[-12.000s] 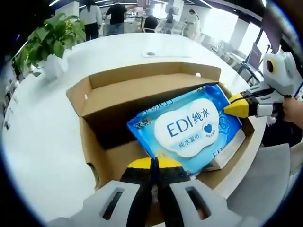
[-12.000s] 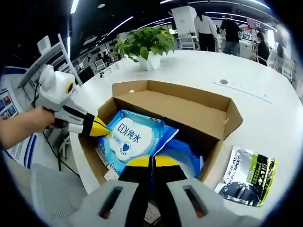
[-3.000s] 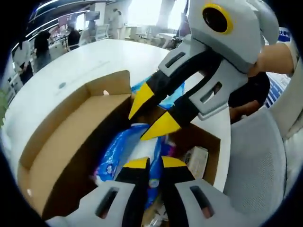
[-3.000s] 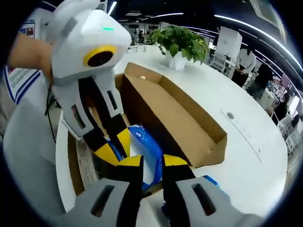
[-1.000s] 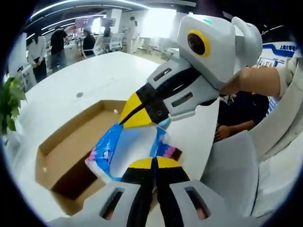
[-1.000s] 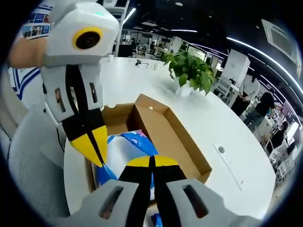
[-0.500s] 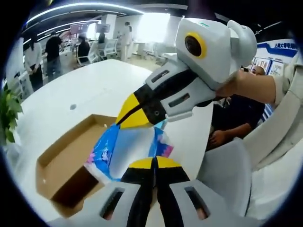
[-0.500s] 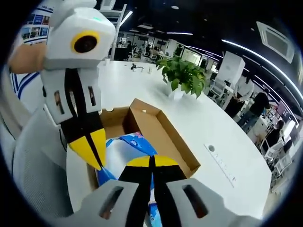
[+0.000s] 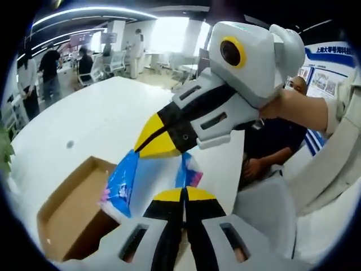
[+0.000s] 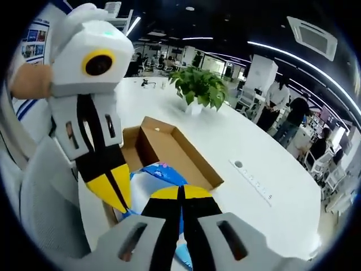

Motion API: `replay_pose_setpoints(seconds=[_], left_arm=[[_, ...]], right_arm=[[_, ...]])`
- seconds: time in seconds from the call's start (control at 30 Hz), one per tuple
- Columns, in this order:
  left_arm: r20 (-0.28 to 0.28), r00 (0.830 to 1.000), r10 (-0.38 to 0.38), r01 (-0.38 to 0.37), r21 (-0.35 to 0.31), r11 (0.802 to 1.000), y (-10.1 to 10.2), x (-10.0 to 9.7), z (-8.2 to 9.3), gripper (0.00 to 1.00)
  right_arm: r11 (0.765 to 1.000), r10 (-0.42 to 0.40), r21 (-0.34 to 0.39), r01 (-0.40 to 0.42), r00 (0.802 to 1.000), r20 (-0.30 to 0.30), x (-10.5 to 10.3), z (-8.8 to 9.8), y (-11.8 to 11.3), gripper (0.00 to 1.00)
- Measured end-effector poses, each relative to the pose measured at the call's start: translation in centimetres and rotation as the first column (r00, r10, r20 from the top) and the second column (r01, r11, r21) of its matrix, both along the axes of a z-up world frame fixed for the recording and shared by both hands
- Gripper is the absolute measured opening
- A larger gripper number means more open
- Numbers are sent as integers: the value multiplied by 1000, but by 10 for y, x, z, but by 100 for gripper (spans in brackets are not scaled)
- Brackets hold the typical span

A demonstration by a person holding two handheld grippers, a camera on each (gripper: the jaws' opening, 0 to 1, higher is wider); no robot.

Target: Operate the shoe box by opening the lid, removing the specified soft item, and placing it in the target area until the item is outside and the box remains undamaged.

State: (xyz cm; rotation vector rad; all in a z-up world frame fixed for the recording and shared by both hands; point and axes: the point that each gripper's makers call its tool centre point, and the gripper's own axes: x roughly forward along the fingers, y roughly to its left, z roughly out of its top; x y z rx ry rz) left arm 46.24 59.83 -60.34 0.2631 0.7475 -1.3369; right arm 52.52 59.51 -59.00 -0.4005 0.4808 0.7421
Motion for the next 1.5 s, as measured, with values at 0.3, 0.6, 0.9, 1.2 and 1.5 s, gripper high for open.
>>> replay_pose_setpoints(seconds=[0.3, 0.6, 0.9, 1.2, 1.5], left_arm=[[-6, 998, -58, 58, 2, 998, -32, -2, -3, 0], [11, 995, -95, 94, 14, 995, -60, 4, -8, 0], [8, 991, -132, 132, 17, 991, -88, 5, -11, 0], [-15, 986, -164, 164, 9, 986, -116, 9, -17, 0], [-32, 983, -182, 182, 5, 983, -143, 17, -23, 0]], right_arm=[[998, -56, 21, 57, 998, -24, -2, -2, -31, 0], [995, -103, 13, 103, 994, -32, -2, -6, -64, 0], [991, -134, 17, 135, 990, -53, -5, -11, -95, 0], [988, -149, 27, 151, 985, -83, -3, -16, -120, 0], [984, -164, 46, 171, 979, -119, 1, -23, -147, 0]])
